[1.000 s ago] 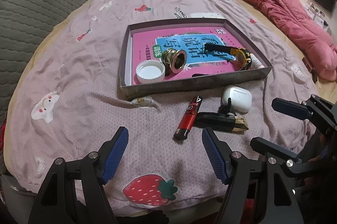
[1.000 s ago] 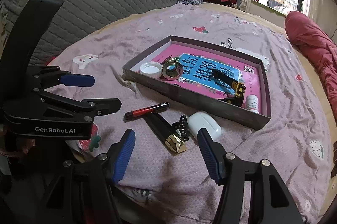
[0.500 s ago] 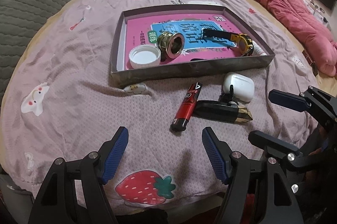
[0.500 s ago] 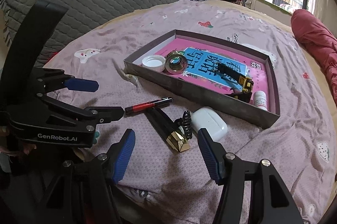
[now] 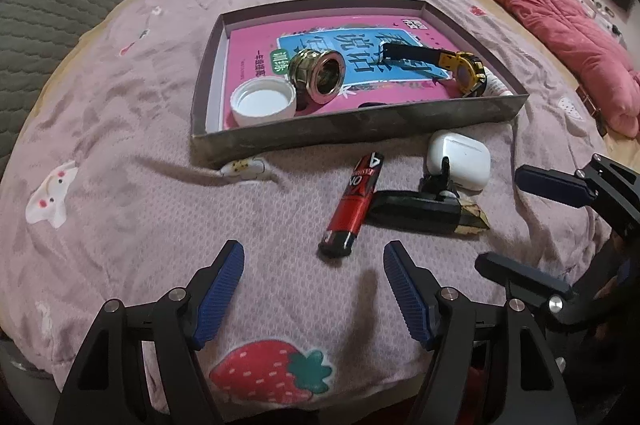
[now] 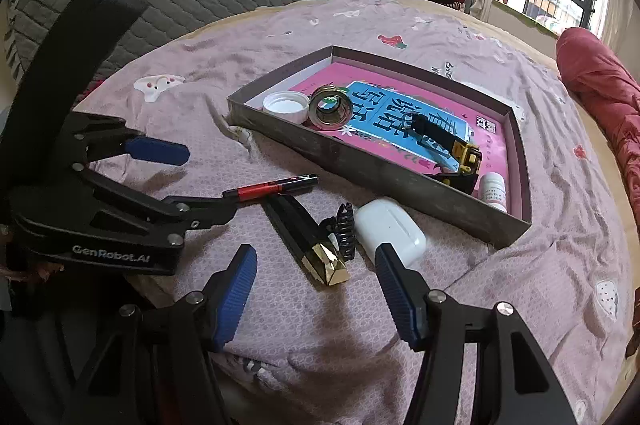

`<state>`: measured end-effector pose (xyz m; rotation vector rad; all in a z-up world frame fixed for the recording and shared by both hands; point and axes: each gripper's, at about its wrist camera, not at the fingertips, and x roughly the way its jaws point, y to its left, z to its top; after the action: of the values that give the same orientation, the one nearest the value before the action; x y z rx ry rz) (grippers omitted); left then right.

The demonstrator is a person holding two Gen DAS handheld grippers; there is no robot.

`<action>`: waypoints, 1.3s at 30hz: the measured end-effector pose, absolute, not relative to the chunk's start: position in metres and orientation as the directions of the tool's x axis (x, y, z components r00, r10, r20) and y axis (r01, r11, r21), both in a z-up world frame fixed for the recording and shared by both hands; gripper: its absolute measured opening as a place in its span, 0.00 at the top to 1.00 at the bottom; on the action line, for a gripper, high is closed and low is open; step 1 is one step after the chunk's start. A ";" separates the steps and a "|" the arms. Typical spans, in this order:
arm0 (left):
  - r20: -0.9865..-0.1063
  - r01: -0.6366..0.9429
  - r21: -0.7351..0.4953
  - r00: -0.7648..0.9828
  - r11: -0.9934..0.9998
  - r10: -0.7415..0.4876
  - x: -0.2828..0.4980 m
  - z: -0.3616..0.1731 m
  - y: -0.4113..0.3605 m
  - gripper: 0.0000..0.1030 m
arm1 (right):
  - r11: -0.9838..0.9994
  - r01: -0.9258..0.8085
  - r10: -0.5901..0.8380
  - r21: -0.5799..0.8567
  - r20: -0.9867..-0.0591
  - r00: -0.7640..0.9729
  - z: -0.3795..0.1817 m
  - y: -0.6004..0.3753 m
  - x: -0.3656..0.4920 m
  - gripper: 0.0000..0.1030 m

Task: Organize rigid objects
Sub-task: 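Move the left tool toward the red lighter while the right tool approaches the black-and-gold item, then close the left tool on the red lighter while the right tool closes on the black-and-gold item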

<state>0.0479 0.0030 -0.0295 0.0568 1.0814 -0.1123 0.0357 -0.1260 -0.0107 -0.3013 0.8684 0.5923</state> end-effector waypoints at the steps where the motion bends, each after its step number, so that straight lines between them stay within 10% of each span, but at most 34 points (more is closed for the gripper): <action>1: -0.884 0.120 -0.002 0.465 0.993 -0.058 0.049 -0.030 0.002 0.28 | 0.799 -0.601 0.362 -0.014 -0.788 0.499 -0.011 -0.126 0.036 0.41; 39: -0.899 0.175 -0.031 0.425 0.984 -0.104 0.090 -0.052 -0.001 0.54 | 0.643 -0.685 0.273 -0.343 -0.733 0.623 -0.028 -0.078 0.035 0.48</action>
<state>0.0902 -0.0012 -0.0521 0.0714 1.1186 -0.1746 0.0350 -0.0780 -0.0284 -0.6615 0.6932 0.5987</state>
